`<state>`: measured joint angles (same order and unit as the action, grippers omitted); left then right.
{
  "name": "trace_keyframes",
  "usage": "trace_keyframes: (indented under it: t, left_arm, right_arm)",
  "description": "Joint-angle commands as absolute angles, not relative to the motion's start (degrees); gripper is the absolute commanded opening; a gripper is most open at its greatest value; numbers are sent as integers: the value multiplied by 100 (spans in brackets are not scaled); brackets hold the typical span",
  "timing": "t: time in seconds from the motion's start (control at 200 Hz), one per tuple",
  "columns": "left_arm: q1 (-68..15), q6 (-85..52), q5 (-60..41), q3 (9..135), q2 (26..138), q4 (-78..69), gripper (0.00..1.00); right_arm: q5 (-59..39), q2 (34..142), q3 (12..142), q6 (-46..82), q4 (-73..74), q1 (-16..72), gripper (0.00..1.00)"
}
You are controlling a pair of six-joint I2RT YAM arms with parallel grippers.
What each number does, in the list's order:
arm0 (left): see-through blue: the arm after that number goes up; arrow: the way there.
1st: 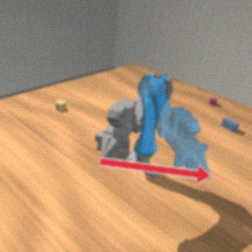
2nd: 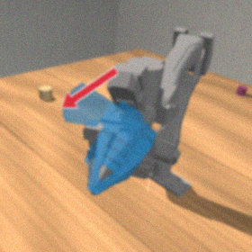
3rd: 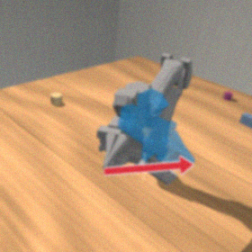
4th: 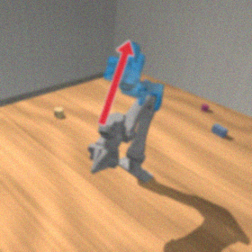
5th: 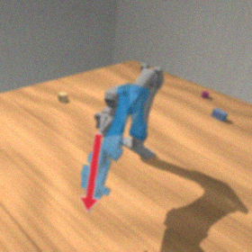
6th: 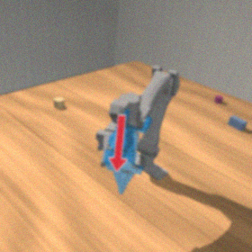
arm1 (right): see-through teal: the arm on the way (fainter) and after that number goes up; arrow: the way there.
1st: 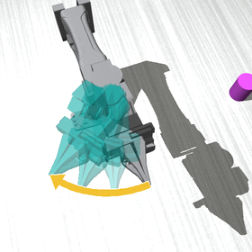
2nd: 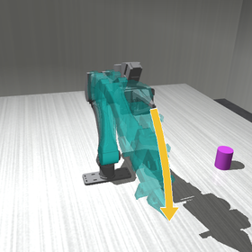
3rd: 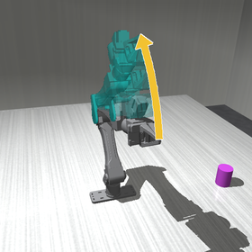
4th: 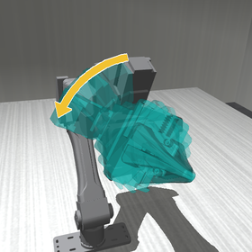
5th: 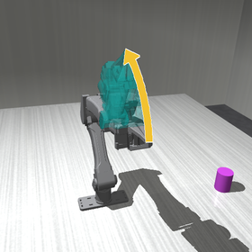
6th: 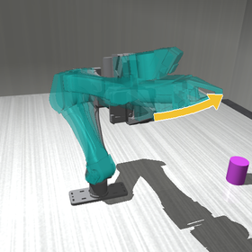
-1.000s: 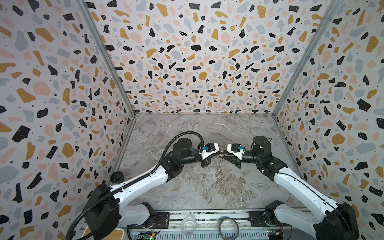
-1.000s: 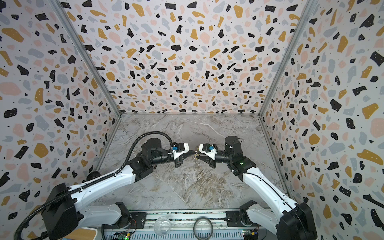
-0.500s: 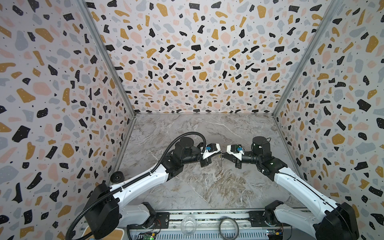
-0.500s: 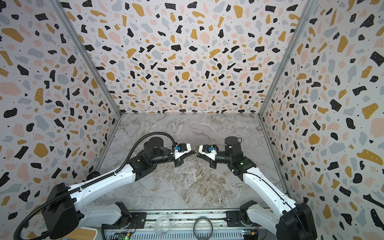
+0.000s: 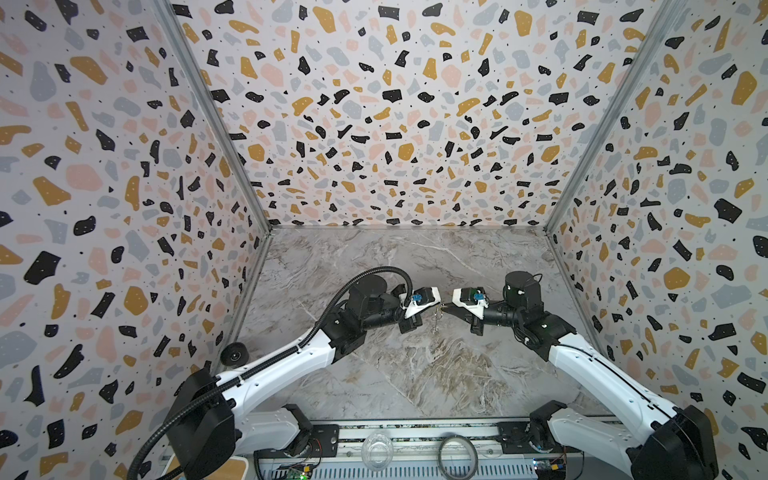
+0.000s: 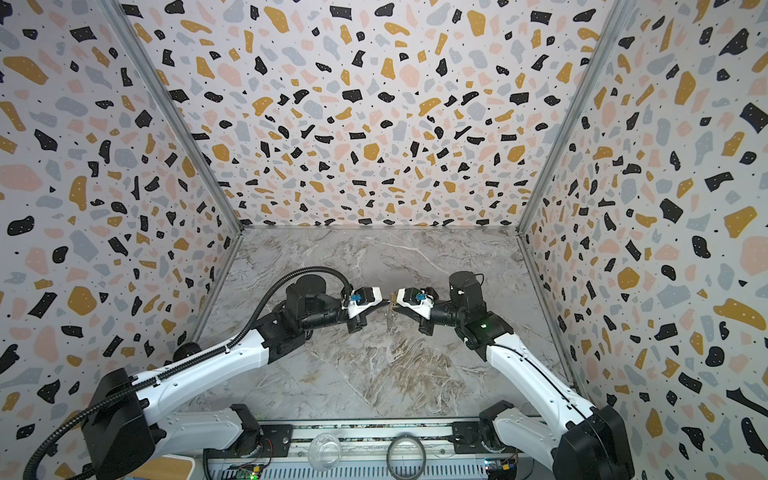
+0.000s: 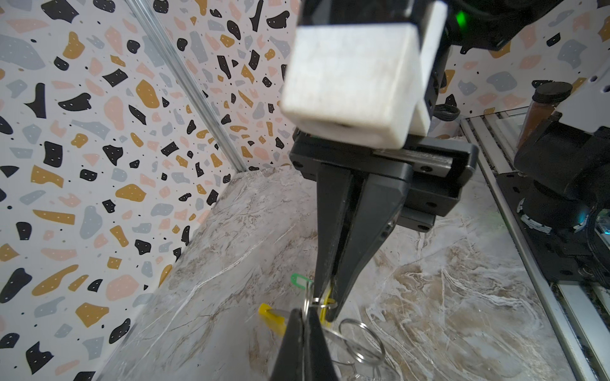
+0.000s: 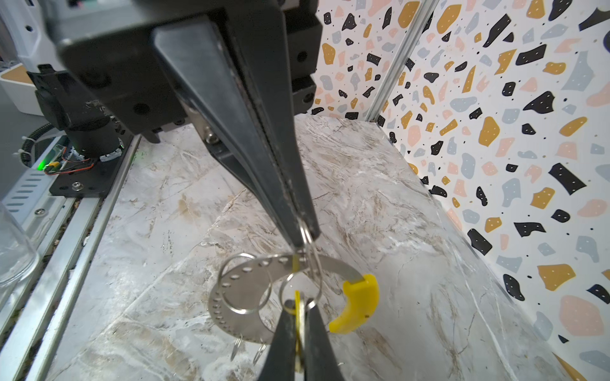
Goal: Remove the keys from the keyring
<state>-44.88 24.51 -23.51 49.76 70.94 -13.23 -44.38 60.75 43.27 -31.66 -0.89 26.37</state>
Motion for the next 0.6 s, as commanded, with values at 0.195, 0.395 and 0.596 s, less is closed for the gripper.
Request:
trace_keyframes:
  t: [0.195, 0.395, 0.596]
  left_arm:
    - [-4552, 2649, -1475, 5001, 6737, -1899, 0]
    - [-4622, 2712, -1212, 5001, 6732, -1828, 0]
    - [-4674, 2762, -995, 5010, 6730, -1785, 0]
  right_arm:
    - [-4042, 6056, 4517, -3304, -589, 2635, 0]
    - [-3708, 6030, 4547, -3356, -606, 2641, 0]
    - [-3526, 5993, 4605, -3411, -656, 2639, 0]
